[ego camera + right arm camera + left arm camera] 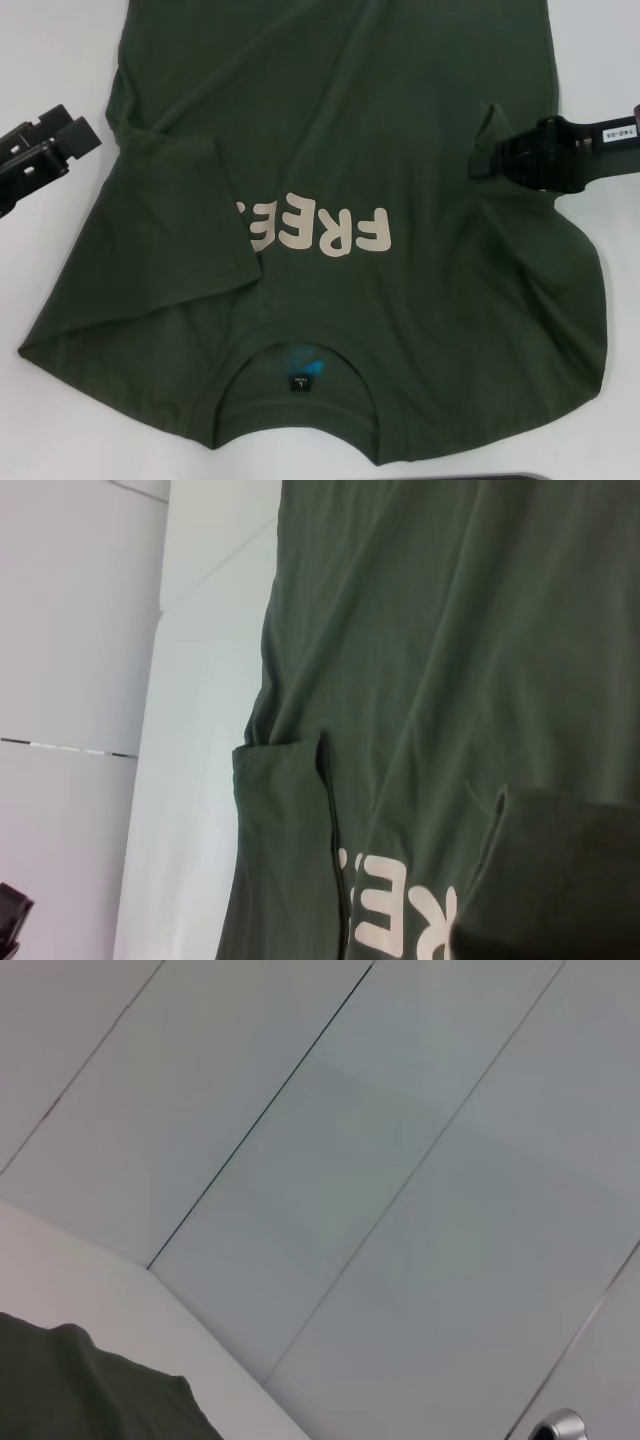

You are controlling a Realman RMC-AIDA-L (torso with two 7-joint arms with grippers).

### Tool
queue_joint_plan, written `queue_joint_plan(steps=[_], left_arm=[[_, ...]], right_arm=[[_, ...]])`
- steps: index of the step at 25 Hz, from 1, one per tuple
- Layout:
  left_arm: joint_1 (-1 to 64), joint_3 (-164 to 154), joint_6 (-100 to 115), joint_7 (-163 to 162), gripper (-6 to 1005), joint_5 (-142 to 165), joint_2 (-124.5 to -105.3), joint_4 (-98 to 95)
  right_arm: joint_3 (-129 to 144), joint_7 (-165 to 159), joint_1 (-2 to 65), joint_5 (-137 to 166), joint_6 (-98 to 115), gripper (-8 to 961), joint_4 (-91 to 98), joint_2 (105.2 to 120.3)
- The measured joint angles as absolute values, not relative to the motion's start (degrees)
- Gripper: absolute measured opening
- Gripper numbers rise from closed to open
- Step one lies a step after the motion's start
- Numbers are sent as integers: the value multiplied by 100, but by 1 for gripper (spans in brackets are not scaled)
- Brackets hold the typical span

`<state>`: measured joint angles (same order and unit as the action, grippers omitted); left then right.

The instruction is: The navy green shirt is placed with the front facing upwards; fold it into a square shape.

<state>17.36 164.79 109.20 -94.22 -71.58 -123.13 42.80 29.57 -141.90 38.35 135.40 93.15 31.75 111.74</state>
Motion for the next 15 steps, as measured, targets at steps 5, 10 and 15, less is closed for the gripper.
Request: queue_joint_plan(steps=[5,10,15], left_arm=[[1652,16479,10871,-9422,948,-7317,-12302,4300],[1574,16480,10832,-9479,948,-7480,-12254,4283],[1567,16480,10816,-9501,948,-7489,-12243,4285]], right_arm=[[2986,-14196,3909,13534,9157,247,3095,11200],[3002,-14217,3928,13542,9106,246,3098,11210],[3154,-14442,3949,13567,9019,244,3171,11191]])
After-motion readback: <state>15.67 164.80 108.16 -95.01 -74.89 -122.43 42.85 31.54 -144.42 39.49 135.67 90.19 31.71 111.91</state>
